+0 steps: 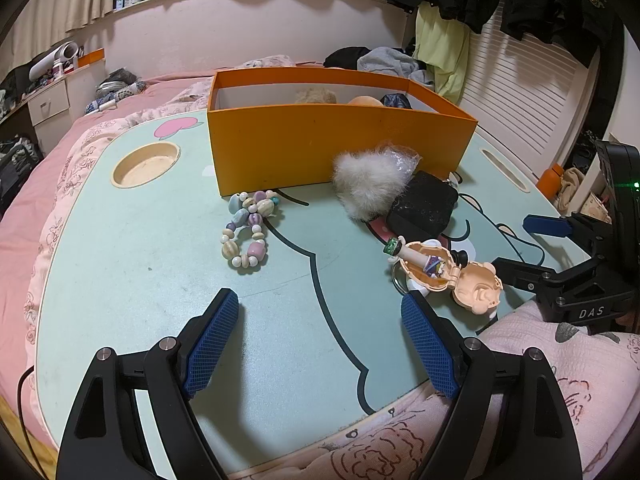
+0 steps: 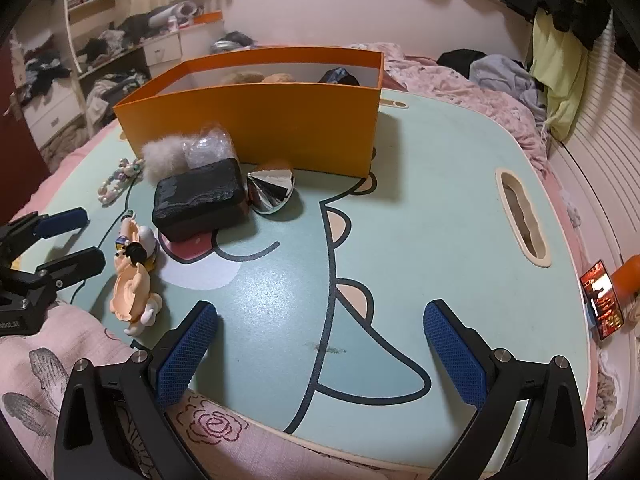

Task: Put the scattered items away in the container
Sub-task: 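Grasp the bead bracelet with the left gripper while the right grasps the cream figurine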

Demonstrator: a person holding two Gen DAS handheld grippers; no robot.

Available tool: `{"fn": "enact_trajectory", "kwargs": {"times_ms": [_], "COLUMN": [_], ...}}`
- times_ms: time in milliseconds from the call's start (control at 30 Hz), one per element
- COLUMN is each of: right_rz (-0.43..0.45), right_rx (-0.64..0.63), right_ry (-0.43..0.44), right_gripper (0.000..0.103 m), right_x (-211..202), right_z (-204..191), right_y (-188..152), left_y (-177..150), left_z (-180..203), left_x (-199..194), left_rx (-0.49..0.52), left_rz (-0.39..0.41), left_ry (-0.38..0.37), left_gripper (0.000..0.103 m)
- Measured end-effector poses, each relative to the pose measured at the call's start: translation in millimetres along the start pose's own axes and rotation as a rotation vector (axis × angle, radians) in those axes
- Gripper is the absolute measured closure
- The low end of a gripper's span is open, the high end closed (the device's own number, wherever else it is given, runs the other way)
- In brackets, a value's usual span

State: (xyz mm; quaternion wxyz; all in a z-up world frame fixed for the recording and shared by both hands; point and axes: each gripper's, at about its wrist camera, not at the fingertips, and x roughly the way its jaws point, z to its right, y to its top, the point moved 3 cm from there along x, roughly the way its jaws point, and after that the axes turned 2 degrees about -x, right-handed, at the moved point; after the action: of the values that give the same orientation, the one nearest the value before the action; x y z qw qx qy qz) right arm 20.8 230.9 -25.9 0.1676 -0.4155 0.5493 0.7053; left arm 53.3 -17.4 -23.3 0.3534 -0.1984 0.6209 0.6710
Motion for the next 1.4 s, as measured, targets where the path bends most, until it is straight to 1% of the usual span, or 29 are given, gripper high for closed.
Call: {"fn": "enact_trajectory", "kwargs": {"times_ms": [333,367,400,467,567,633,667,733,800,833,867,900,933,1000,1133,1233,1267,1333,1367,1400], "right_rz": [0.015,0.019,0.027,0.050,0.077,0.124,0.157,0.217,0.233,0.222,0.199,0.170,0.143,0.079,0.029,-0.030,-0.021,-0.014,-0.001,0.016], "right_rx": [0.004,0.005,0.009,0.017,0.031,0.029,0.020,-0.027,-0.113,-0.156,-0.188,-0.204,-0.207,-0.215,-0.243,-0.237,-0.235,-0.235,-0.237,-0.237], "right_ry": [0.000,0.000,0.002,0.005,0.027,0.060,0.087,0.181,0.254,0.270,0.285,0.318,0.355,0.406,0.428,0.433,0.437,0.423,0.410,0.399], "right_gripper": [0.000,0.002,0.004,0.024,0.037,0.042,0.043,0.043,0.043,0.044,0.055,0.061,0.068,0.069,0.069,0.069,0.069,0.075,0.078,0.078], "right_x": [-2,-3,-4,-9,-15,-24,-31,-46,-55,-55,-52,-48,-43,-32,-19,-6,-7,-7,-8,-11], "right_z": [-1,-1,-1,0,2,1,-2,-12,-31,-40,-48,-55,-59,-65,-76,-79,-78,-78,-78,-78], "right_y": [0,0,0,1,2,3,4,6,10,11,13,15,18,21,26,25,26,25,26,25], "left_y": [0,-1,-1,0,2,5,7,10,12,13,14,15,14,14,20,29,33,41,44,48], "left_z": [0,-1,-1,-3,-4,-3,-3,-5,-7,-9,-11,-13,-15,-18,-23,-23,-22,-22,-23,-23], "left_x": [0,-1,-1,-4,-17,-24,-27,-28,-29,-30,-30,-30,-29,-28,-25,-16,-13,-5,1,7], "left_rx": [-0.002,-0.004,-0.006,-0.018,-0.024,-0.016,-0.013,-0.012,-0.019,-0.022,-0.024,-0.025,-0.026,-0.032,-0.040,-0.015,-0.002,0.020,0.029,0.039], "left_rz": [0.001,0.003,0.006,0.021,0.090,0.125,0.137,0.136,0.133,0.135,0.135,0.133,0.127,0.118,0.113,0.090,0.088,0.072,0.056,0.033], "left_ry": [-0.001,0.000,-0.002,-0.013,-0.029,-0.030,-0.030,-0.036,-0.041,-0.036,-0.030,-0.023,-0.017,-0.005,-0.009,0.016,0.025,0.040,0.050,0.058], "left_gripper": [0.020,0.020,0.020,0.020,0.020,0.020,0.020,0.020,0.020,0.022,0.026,0.030,0.030,0.030,0.030,0.030,0.030,0.030,0.030,0.030]}}
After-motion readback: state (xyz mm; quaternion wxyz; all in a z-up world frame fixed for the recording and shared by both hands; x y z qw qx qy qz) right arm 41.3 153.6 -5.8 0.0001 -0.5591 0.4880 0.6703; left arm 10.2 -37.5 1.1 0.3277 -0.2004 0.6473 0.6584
